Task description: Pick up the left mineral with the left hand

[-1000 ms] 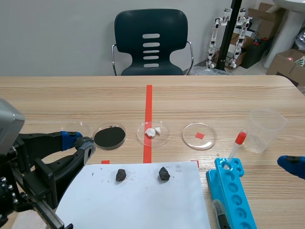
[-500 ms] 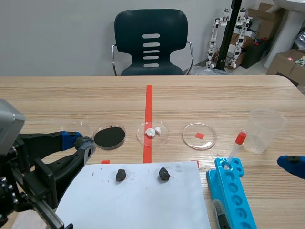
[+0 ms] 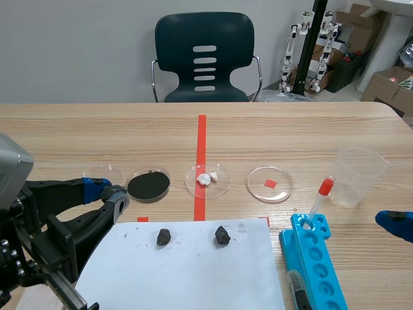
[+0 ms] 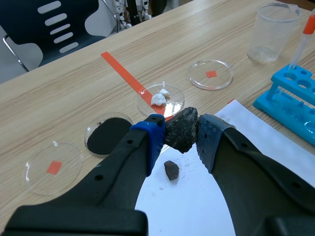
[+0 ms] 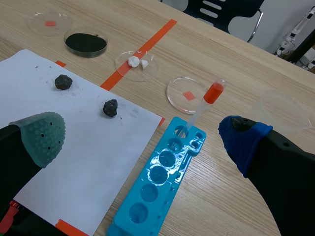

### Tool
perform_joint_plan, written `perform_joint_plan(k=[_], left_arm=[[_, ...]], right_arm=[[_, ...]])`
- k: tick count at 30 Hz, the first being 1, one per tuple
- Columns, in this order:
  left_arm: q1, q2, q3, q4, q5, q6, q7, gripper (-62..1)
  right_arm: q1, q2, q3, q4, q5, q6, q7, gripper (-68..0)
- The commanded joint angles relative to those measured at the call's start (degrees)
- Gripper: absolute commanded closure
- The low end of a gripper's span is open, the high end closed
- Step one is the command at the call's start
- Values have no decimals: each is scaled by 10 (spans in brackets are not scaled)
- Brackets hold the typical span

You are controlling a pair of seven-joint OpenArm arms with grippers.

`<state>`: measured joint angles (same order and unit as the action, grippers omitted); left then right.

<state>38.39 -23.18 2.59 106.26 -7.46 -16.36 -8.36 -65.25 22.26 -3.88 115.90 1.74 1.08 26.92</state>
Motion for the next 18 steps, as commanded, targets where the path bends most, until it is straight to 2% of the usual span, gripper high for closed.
perform_joint_plan(k=[1,9,15,18], left_arm=[[-2,1,-2,11,-1,1,-8,-85],[-2,1,-2,11,-2,1,-5,-85],[-2,1,-2,11,-2,1,35,-85],[-2,1,-2,11,-2,1,35,-85]], right_arm=[[5,3,0,13,4,-2,8,-679],[5,3,0,13,4,-2,8,-679],[5,3,0,13,4,-2,8,-679],[5,3,0,13,4,-2,8,-679]])
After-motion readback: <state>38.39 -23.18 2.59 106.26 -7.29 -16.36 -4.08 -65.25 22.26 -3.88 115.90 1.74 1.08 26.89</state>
